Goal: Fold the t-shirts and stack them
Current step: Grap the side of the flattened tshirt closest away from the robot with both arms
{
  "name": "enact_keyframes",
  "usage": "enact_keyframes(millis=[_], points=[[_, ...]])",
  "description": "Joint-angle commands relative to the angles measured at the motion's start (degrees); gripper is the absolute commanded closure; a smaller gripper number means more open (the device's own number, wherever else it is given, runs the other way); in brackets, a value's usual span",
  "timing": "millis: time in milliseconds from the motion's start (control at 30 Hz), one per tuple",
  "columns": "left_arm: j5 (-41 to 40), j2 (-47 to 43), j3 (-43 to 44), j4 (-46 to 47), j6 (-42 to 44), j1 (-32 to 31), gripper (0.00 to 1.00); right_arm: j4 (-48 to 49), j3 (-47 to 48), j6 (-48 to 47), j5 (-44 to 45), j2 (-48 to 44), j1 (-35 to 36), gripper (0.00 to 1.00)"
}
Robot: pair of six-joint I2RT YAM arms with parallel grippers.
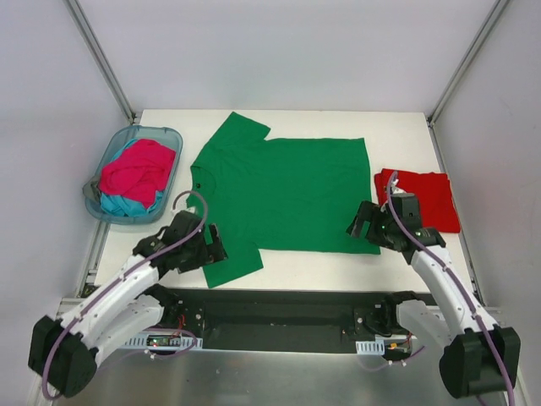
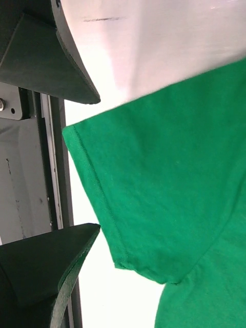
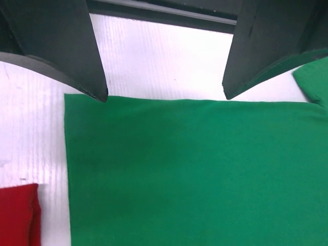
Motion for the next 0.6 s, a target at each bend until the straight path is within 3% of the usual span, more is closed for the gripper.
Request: enact_keyframes(millis=[0,167,367,567], points=[[2.68,-9.92,-6.60,0.21,-7.26,-0.45,0.02,7.54,-3.29,4.33,-3.29,-4.99,0.09,0.04],[6.30,-15.04,-12.06,-0.59,-9.63,-0.45,0.11,11.07,-7.69,6.72,-1.72,-9.13,0.17,0.04],[4.37,-9.87,-12.16,-0.50,-9.81,-0.45,0.39,10.53,-7.25,6.45,-0.48,-7.56,0.17,0.04],[6.56,-7.75,-11.80,-0.50,-8.76,-0.45,0.55,11.24,-7.08,6.71,-0.84,-4.04,0.18,0.04]])
